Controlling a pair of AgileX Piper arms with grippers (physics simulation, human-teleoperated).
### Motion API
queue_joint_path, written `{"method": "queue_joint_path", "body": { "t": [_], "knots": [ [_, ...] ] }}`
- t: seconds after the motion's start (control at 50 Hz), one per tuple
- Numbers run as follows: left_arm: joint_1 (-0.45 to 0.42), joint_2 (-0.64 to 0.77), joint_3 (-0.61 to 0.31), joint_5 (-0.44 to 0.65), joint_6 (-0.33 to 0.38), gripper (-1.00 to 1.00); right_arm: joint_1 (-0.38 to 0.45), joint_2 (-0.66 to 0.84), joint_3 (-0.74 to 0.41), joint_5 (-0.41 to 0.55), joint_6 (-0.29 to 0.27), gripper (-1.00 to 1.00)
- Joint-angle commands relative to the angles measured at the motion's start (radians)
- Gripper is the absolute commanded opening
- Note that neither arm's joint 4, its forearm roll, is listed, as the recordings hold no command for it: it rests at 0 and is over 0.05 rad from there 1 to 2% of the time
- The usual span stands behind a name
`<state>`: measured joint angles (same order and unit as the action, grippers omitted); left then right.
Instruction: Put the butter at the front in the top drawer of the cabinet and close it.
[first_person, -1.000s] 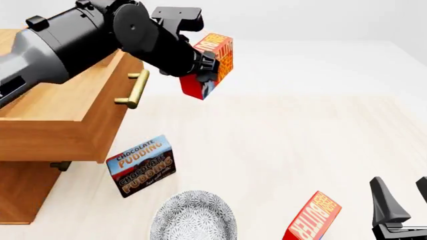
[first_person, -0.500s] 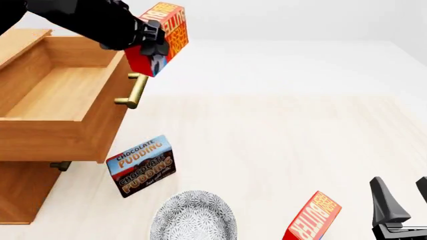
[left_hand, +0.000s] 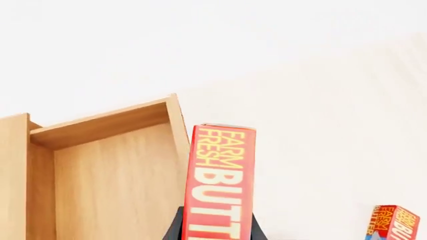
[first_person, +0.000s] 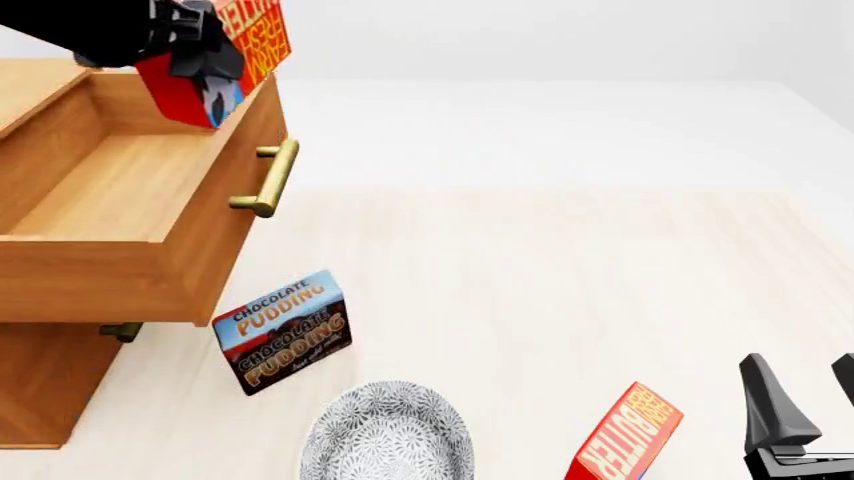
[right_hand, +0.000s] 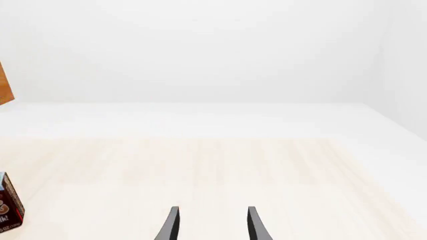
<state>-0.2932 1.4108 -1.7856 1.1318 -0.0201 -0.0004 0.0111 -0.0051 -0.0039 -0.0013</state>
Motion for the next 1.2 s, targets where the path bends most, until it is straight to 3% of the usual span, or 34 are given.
{"method": "queue_joint_path", "body": {
  "t": [0.02,0.66,1.2],
  "knots": [
    [0.081,-0.07,-0.014,0.047,0.034,-1.0,0.0,-0.001,0.001,0.0,0.0,1.0],
    [0.26,-0.211,0.198,-0.003,0.021,-1.0,0.0,-0.001,0.001,0.0,0.0,1.0],
    [0.323,-0.234,0.36,-0.111,-0.018,-1.0,0.0,-0.001,0.001,0.0,0.0,1.0]
  ]
}}
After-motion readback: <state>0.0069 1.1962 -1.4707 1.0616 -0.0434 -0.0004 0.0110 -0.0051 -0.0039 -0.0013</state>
